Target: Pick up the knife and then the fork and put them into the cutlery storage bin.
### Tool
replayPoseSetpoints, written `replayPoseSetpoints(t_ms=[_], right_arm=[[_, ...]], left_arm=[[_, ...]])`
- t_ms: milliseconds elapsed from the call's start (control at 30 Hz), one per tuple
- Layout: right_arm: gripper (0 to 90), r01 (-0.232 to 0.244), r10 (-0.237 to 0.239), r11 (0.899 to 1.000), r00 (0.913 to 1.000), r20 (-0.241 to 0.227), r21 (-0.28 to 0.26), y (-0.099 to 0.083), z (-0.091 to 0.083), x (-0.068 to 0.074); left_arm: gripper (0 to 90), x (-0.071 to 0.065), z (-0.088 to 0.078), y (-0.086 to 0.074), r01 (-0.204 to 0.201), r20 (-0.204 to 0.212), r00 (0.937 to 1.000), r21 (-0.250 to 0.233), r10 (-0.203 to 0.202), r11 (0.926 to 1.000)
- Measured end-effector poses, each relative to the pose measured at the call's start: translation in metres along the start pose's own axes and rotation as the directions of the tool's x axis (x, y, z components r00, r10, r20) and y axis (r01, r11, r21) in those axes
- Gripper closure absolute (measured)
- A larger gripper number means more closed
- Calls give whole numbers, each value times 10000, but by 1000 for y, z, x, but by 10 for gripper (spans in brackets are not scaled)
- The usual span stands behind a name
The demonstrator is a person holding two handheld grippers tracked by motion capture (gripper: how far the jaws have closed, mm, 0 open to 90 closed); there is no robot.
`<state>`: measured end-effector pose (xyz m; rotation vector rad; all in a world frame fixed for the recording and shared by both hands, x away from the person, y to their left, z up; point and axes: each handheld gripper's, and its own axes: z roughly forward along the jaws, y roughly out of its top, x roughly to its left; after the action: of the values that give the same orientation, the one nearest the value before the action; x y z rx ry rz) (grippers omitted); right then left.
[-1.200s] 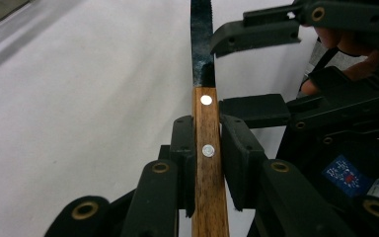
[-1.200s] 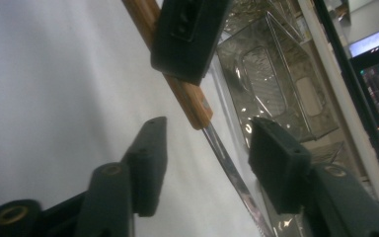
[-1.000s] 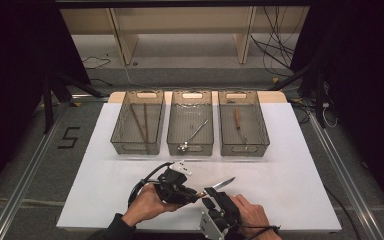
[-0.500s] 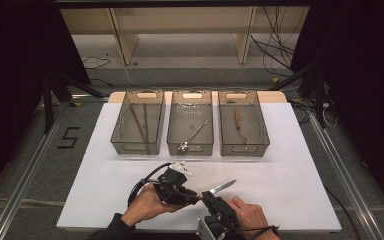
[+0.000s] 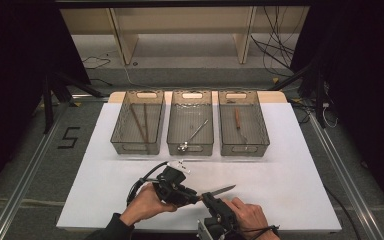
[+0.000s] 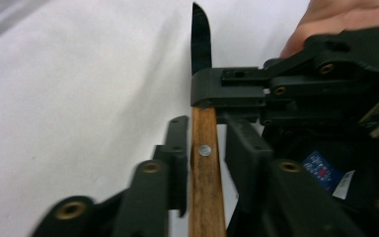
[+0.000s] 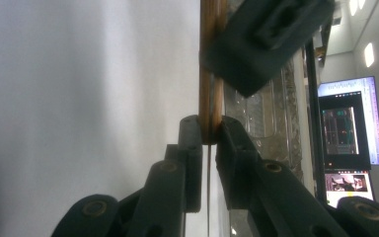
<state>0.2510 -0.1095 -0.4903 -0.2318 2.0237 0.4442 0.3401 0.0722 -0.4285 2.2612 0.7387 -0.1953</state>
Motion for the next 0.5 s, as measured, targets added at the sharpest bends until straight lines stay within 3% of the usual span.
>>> replayPoseSetpoints(t_ms=[133,233,333,433,500], right_arm=[[816,-115,115,9999,9999,-46,66,-2,0,-3],[816,-672,673,9976,9977,-68,141,-5,-3,-8],[816,-1219,1221,9924,9924,-143,160,-11,-5,-19],[816,-2000,2007,9792,9795,-182,339,-19,-6,-31],[815,-2569,2580,9654,9659,-209,443,-26,-7,-40]], left_arm=[[519,2,-13,1,144,-202,9997,-502,-154,9986],[449,6,-25,0,204,-343,9991,-1020,-241,9946],[400,11,-40,-1,300,-515,9979,-1651,-390,9858],[336,13,-55,-3,248,-846,9954,-2317,-455,9725],[284,14,-63,-5,92,-1242,9913,-2637,-434,9646]])
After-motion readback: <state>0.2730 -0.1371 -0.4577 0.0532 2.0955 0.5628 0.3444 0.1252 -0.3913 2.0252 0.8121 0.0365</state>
